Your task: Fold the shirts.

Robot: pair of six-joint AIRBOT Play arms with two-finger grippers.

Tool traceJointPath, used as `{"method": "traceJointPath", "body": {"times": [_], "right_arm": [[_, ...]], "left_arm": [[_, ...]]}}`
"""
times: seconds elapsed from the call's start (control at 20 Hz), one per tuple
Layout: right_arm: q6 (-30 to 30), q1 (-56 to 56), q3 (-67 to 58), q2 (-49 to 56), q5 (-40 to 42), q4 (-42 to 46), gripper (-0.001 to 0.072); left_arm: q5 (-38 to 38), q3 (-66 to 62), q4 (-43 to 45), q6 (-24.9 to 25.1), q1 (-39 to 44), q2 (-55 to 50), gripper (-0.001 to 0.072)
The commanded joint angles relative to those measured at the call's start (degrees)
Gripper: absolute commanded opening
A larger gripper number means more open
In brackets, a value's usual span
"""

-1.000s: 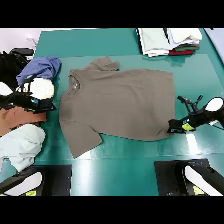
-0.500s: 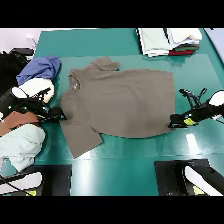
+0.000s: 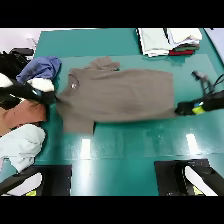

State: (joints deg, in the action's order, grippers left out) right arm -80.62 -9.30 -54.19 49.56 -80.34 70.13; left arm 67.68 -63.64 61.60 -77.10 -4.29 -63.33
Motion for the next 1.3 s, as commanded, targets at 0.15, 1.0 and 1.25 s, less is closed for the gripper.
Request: {"method": "traceJointPath", "body": {"times": [0.15, 1.0, 1.25], "right_arm": [[0.02, -0.02, -35.26, -3.15, -0.50, 0.46, 0.0013], [-1.75, 0.33, -53.81, 7.34, -10.82, 7.93, 0.0012], [-0.33, 3.37, -39.41, 22.34, -7.69, 7.98, 0.0011]], "left_arm": [[-6.05, -33.77, 0.11, -2.12, 0.09, 19.45, 0.0024], [5.60, -34.56, 2.47, -10.01, 0.24, 12.04, 0.0023], [0.85, -18.16, 2.34, -4.17, 3.58, -6.19, 0.0023]]}}
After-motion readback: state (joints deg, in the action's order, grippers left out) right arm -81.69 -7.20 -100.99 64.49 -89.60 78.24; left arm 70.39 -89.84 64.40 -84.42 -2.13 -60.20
